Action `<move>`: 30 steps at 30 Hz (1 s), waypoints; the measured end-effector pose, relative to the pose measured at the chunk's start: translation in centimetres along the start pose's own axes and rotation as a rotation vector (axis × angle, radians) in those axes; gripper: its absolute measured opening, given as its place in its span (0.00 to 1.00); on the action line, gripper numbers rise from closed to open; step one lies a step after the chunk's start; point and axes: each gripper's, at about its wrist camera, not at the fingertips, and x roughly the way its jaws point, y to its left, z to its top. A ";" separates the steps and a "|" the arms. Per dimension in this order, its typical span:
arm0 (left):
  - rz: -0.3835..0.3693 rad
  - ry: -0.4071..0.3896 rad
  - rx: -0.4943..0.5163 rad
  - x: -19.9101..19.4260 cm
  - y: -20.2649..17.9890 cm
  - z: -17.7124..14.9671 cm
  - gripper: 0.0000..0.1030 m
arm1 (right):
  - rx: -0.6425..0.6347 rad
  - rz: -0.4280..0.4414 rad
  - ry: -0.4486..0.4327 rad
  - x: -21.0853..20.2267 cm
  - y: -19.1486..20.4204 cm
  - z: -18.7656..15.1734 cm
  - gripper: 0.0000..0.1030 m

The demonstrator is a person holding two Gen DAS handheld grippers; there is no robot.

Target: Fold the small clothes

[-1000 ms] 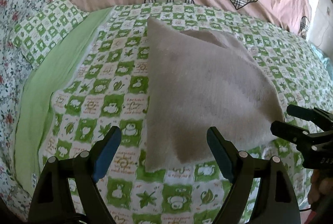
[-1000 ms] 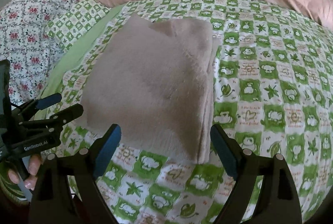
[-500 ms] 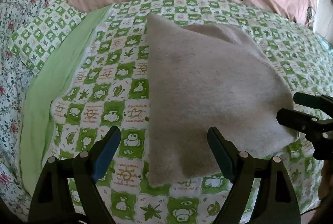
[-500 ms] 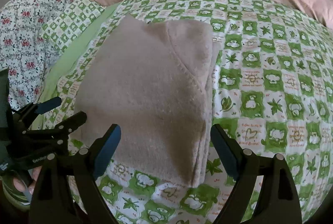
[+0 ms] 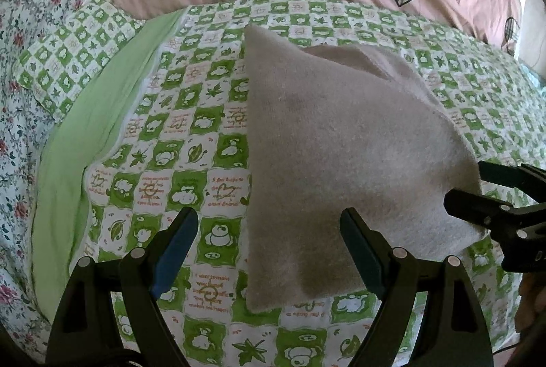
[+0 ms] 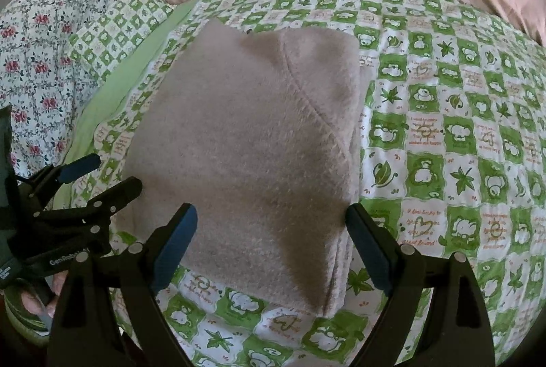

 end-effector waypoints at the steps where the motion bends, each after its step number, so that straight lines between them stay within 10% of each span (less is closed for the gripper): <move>1: -0.003 0.000 0.001 0.0 -0.1 0.0 0.83 | 0.001 0.001 0.000 0.0 0.0 0.0 0.87; 30: -0.019 -0.008 0.004 -0.3 -0.3 0.2 0.83 | 0.019 0.011 0.003 -0.1 -0.3 0.1 0.88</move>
